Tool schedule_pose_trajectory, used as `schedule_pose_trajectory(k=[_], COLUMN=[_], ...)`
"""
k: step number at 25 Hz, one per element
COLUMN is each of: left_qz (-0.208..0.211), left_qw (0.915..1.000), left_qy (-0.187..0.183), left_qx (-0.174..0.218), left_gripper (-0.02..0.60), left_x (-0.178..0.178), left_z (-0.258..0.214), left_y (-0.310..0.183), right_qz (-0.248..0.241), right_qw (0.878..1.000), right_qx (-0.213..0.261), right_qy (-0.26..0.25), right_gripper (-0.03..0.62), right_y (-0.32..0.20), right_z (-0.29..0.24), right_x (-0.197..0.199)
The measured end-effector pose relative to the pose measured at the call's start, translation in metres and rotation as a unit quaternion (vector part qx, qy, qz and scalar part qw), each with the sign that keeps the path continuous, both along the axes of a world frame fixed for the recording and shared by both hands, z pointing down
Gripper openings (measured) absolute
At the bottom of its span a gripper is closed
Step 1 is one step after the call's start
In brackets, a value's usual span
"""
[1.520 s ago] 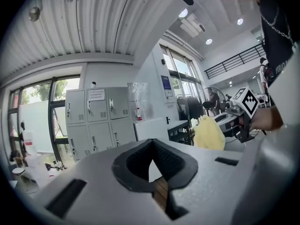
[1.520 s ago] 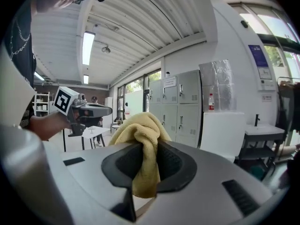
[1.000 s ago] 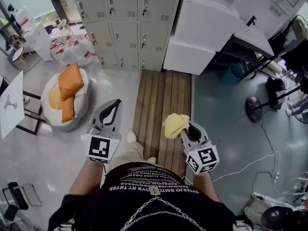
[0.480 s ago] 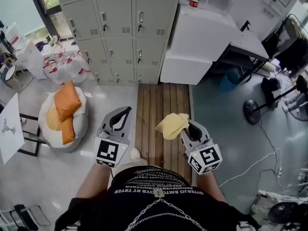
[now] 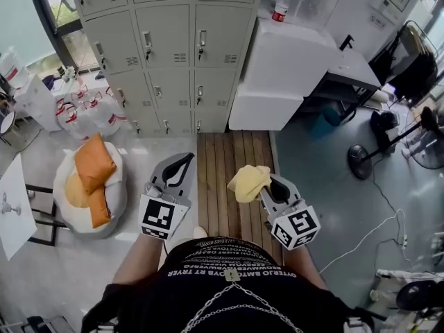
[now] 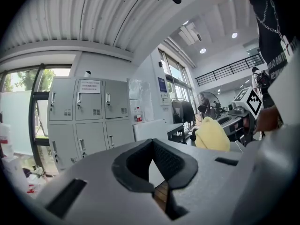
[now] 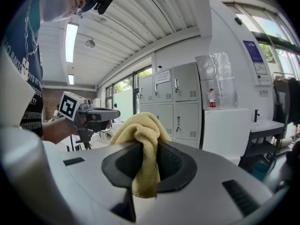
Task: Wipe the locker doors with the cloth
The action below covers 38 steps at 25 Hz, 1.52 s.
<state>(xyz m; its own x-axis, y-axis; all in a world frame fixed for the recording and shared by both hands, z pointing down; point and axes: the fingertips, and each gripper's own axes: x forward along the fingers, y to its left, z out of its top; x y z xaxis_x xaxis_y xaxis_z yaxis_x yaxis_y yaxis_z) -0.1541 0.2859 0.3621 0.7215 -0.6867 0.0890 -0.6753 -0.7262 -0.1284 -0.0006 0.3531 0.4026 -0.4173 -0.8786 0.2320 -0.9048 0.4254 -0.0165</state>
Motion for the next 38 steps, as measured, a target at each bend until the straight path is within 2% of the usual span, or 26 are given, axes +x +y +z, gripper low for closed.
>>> schedule_pose_trajectory(k=[5,10,16,20,27,38], left_qz=[0.011,0.027,0.04,0.033,0.006,0.008], left_qw=[0.9999,0.9995,0.9989,0.9994,0.9996,0.9993], left_qy=[0.007,-0.002,-0.005,0.006,-0.01,-0.015], left_qx=[-0.004,-0.017,-0.026,-0.012,-0.026,-0.033], left_gripper=[0.005,0.005,0.005,0.005,0.005,0.005], left_x=[-0.02,-0.019,-0.016,-0.018,-0.026,-0.007], left_z=[0.0,0.011,0.019,0.012,0.022,0.028], left_y=[-0.015,-0.023,-0.027,-0.031,-0.049,-0.087], right_qz=[0.01,0.019,0.035,0.034,0.023,0.036], right_qw=[1.0,0.999,0.999,0.999,1.0,0.999], right_qx=[0.024,0.021,0.019,0.006,0.012,0.011], right_qy=[0.014,0.03,0.02,0.011,-0.007,0.001], right_gripper=[0.064,0.064,0.064,0.064,0.064,0.064], right_y=[-0.021,-0.027,-0.032,-0.04,-0.066,-0.114], right_z=[-0.012,-0.013,-0.012,0.005,0.007,0.004], right_x=[-0.022,-0.027,-0.023,-0.017,-0.016,0.017])
